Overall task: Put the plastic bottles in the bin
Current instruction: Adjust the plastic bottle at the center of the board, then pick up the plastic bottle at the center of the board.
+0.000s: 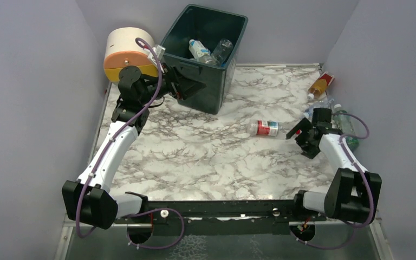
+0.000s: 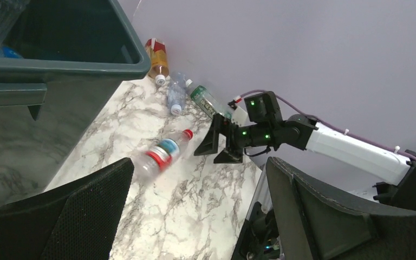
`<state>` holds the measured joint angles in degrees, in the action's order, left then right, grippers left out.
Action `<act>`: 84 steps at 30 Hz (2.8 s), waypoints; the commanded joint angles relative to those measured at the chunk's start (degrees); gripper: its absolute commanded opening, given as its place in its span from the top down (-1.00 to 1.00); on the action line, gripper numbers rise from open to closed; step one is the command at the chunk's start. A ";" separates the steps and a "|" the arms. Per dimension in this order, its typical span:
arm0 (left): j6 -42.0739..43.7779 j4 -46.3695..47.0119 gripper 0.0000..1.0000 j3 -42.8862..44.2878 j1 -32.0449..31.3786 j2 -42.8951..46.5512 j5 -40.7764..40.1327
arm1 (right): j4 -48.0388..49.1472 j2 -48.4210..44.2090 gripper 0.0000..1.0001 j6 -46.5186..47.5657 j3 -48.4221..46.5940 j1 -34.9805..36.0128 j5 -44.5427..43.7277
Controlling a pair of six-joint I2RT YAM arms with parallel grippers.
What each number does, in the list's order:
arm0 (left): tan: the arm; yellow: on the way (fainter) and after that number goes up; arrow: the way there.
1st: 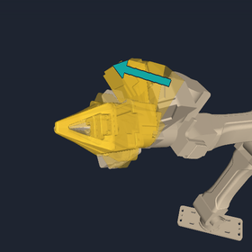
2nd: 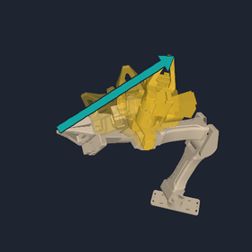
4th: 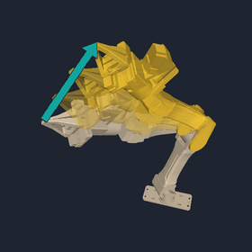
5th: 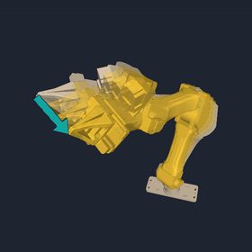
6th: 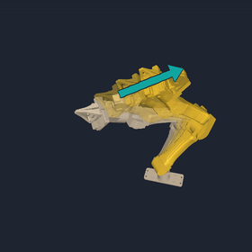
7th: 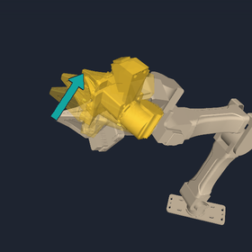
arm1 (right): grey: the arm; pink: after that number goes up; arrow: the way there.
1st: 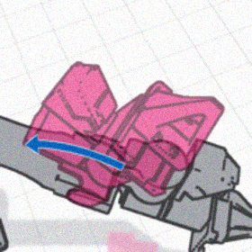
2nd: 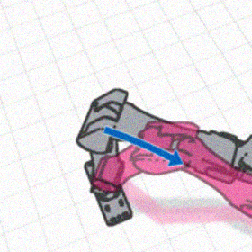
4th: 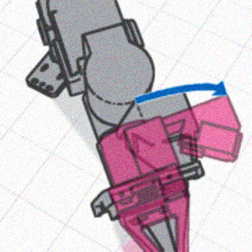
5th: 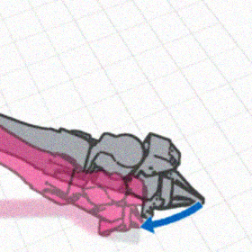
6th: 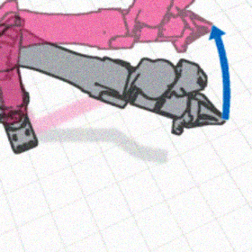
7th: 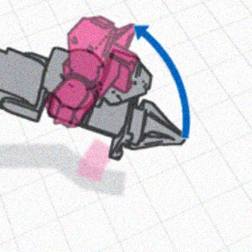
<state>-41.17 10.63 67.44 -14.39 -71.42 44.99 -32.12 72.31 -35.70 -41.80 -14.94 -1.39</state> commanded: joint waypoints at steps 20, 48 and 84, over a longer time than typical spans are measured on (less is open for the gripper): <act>4.65 -7.11 -0.94 2.33 -4.38 -2.18 -4.87 | -7.16 37.10 -0.87 14.08 -47.35 11.16 1.17; 7.68 -13.02 -0.93 3.74 -12.50 -1.88 -11.34 | 0.38 32.32 -0.87 16.30 -31.07 14.84 0.08; -4.08 4.32 -0.98 -4.44 -13.64 0.39 -1.30 | 15.69 11.85 -0.24 6.86 -29.73 17.17 52.60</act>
<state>-39.99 4.45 65.45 -27.88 -72.42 40.66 -22.85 86.72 -24.29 -71.53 1.19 34.46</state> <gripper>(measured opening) 0.985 0.625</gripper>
